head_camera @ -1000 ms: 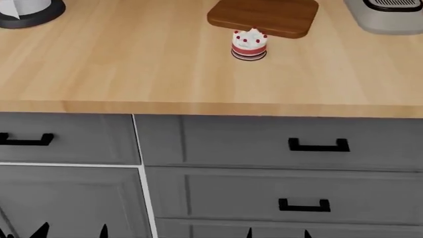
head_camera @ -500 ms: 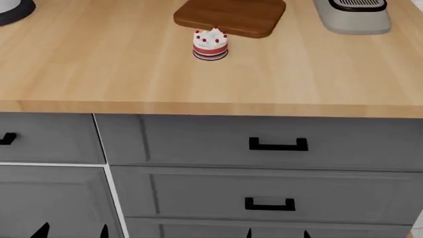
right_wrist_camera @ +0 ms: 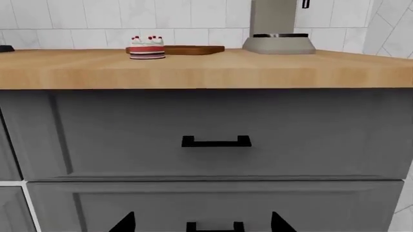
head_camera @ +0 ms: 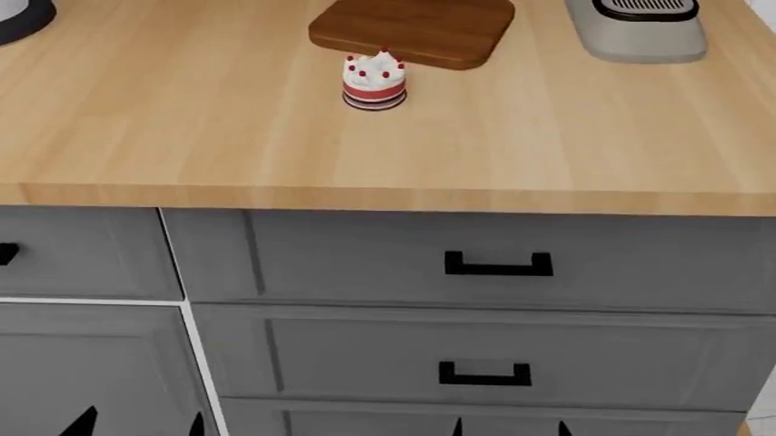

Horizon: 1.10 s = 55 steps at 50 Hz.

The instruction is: Open the right drawer.

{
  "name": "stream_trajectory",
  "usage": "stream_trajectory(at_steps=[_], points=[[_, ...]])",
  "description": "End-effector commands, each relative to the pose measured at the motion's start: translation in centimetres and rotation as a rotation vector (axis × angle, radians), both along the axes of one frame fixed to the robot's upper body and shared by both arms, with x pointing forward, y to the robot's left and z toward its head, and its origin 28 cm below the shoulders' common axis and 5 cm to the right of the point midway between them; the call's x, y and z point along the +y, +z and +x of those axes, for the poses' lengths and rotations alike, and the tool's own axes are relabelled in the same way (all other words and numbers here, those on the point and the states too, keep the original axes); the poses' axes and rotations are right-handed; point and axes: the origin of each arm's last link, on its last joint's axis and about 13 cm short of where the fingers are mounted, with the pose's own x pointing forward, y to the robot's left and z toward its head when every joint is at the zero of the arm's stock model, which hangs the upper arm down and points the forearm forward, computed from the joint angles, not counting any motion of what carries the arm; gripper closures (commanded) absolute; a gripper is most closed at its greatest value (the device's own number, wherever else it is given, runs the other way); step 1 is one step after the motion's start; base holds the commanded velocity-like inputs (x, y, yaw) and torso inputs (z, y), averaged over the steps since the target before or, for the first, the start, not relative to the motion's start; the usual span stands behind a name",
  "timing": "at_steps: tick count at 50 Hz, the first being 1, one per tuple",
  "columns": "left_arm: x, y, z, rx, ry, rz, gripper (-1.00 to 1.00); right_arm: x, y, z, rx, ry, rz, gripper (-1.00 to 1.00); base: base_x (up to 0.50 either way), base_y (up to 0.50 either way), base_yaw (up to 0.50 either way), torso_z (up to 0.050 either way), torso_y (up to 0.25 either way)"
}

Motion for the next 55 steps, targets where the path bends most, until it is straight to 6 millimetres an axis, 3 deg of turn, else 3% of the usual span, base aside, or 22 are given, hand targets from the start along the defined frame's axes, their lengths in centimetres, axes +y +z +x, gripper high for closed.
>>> stream_trajectory(at_steps=[1,7,9,10,15,18,19,21,42,55], points=[[-0.06,0.0,-0.01,-0.003,-0.014,0.016,-1.0,0.02,0.09,0.01,-0.001,0.001,-0.002,-1.0,0.0,0.0,0.0,0.0,0.0],[-0.05,-0.12,-0.03,0.006,-0.009,0.023,-1.0,0.0,-0.52,-0.1,-0.001,0.0,-0.001,-1.0,0.0,0.0,0.0,0.0,-0.116],[-0.05,-0.15,-0.08,0.003,-0.013,0.021,-1.0,0.06,0.35,-0.16,-0.001,0.0,-0.001,-1.0,0.0,0.0,0.0,0.0,-0.177],[-0.03,-0.18,-0.04,0.004,-0.012,0.023,-1.0,0.02,-0.57,-0.17,-0.001,0.0,-0.001,-1.0,0.0,0.0,0.0,0.0,-0.176],[-0.02,-0.26,-0.05,0.004,-0.015,0.017,-1.0,0.03,-0.65,-0.18,0.001,0.002,-0.001,-1.0,0.0,0.0,0.0,0.0,-0.18],[-0.1,-0.09,-0.05,0.005,-0.017,0.018,-1.0,0.04,0.07,-0.09,0.003,0.003,-0.001,-1.0,0.0,0.0,0.0,0.0,-0.18],[-0.08,-0.14,-0.04,0.006,-0.017,0.018,-1.0,0.0,-0.6,-0.13,0.003,0.003,-0.001,-1.0,0.0,0.0,0.0,0.0,-0.18],[-0.09,-0.02,-0.03,0.005,-0.015,0.015,-1.0,0.03,0.12,-0.06,0.005,0.003,-0.001,-1.0,-0.01,0.0,0.0,0.0,-0.18],[-0.15,-0.1,-0.07,0.003,-0.026,0.028,-1.0,-0.01,0.13,-0.03,0.004,0.002,0.004,-1.0,0.0,0.0,0.0,0.0,-0.179],[0.02,0.04,0.02,0.007,0.013,0.042,-1.0,-0.01,0.07,-0.06,0.001,0.0,0.005,-1.0,0.0,0.0,0.0,0.0,-0.009]])
